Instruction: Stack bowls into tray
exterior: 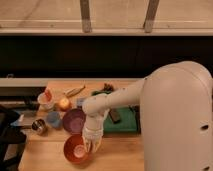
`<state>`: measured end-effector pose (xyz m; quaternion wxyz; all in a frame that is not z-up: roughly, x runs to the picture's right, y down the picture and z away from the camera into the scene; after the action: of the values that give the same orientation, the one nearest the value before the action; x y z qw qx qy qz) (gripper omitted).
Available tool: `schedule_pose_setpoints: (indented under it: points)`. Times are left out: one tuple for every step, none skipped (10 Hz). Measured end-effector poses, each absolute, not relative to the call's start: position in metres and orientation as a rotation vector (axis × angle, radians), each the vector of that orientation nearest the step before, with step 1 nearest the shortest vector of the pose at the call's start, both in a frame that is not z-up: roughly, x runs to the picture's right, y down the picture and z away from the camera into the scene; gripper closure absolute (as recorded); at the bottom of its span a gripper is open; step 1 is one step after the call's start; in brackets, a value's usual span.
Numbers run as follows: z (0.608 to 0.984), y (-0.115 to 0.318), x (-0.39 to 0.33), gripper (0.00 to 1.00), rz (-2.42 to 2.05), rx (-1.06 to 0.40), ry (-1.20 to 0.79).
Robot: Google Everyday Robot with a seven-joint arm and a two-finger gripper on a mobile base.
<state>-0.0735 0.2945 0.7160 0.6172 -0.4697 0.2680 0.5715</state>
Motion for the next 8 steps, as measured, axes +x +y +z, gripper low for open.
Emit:
schedule_pose_setpoints:
  points:
    - [0.714, 0.291, -0.076, 0.89, 1.314, -1.09, 0.587]
    - [0.71, 0.286, -0.082, 0.97, 1.303, -1.098, 0.546]
    - [0.703, 0.276, -0.092, 1.0, 1.283, -1.092, 0.501]
    - [0.692, 0.265, -0.097, 1.0, 1.268, -1.082, 0.466]
    - [0.681, 0.254, -0.099, 1.0, 1.26, -1.068, 0.44]
    - [0.668, 0.242, -0.101, 1.0, 1.252, -1.049, 0.412]
    - [0.652, 0.225, -0.101, 1.0, 1.247, -1.015, 0.377]
    - [0.643, 0.216, -0.1, 1.0, 1.246, -0.993, 0.36]
